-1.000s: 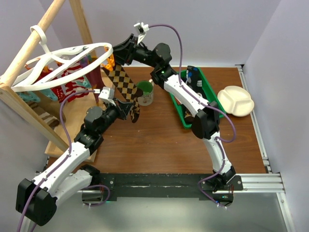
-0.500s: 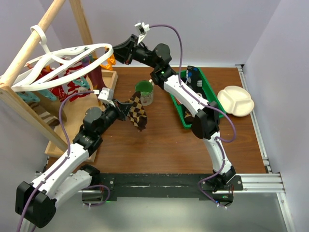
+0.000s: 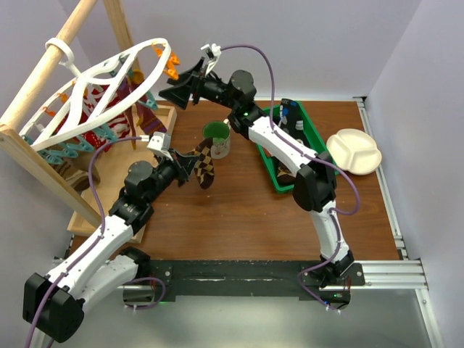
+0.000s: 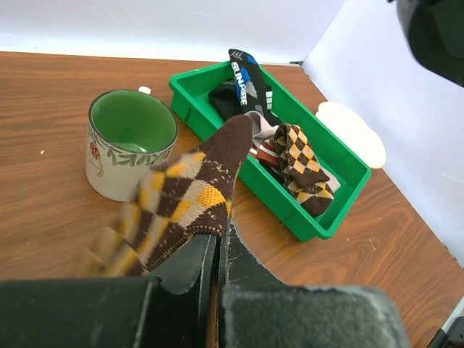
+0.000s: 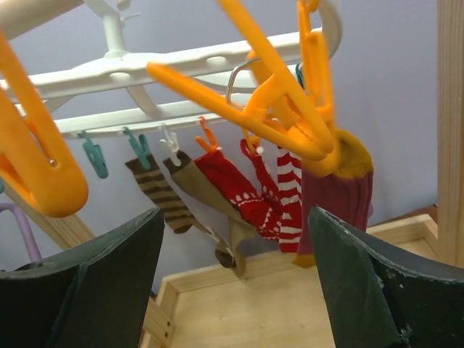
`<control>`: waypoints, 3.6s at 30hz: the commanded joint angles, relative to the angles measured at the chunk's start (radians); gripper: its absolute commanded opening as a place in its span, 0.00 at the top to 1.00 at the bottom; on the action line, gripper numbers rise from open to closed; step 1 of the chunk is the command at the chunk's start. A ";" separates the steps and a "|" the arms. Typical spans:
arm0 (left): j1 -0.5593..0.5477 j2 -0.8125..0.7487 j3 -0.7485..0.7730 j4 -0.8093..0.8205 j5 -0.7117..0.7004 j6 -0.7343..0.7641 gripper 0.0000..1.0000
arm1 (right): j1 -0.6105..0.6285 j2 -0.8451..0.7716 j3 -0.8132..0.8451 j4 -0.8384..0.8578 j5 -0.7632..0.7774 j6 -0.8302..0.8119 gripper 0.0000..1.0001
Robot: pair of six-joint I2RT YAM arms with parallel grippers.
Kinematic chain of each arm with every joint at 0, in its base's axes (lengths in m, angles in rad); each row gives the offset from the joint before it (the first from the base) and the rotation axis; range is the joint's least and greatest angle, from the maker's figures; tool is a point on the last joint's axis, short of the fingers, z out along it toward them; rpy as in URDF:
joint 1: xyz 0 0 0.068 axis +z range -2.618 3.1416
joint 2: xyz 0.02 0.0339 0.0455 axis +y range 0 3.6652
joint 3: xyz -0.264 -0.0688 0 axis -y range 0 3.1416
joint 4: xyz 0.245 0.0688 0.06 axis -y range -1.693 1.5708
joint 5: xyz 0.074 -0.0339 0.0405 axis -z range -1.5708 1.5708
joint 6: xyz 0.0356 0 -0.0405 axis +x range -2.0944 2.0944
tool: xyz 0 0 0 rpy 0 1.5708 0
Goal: Remove the socks clipped to the hanger
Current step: Remove the sock from the hanger, then place the sock in the bin, then adjust the hanger on the clothesline.
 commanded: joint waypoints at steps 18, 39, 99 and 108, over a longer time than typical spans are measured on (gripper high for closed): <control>-0.222 0.151 0.119 0.138 -0.126 0.088 1.00 | -0.081 -0.709 -0.721 -0.361 0.741 -0.194 0.11; -0.490 1.025 0.746 0.417 -0.146 0.159 1.00 | -0.080 -1.379 -0.999 -0.660 1.180 -0.295 0.09; -0.376 0.013 0.033 -0.371 -0.790 -0.106 0.44 | -0.025 -0.619 -0.812 -0.171 0.447 -0.221 0.12; -0.298 0.323 0.180 -0.483 -1.169 -0.361 0.42 | -0.025 -0.591 -0.772 -0.200 0.457 -0.227 0.12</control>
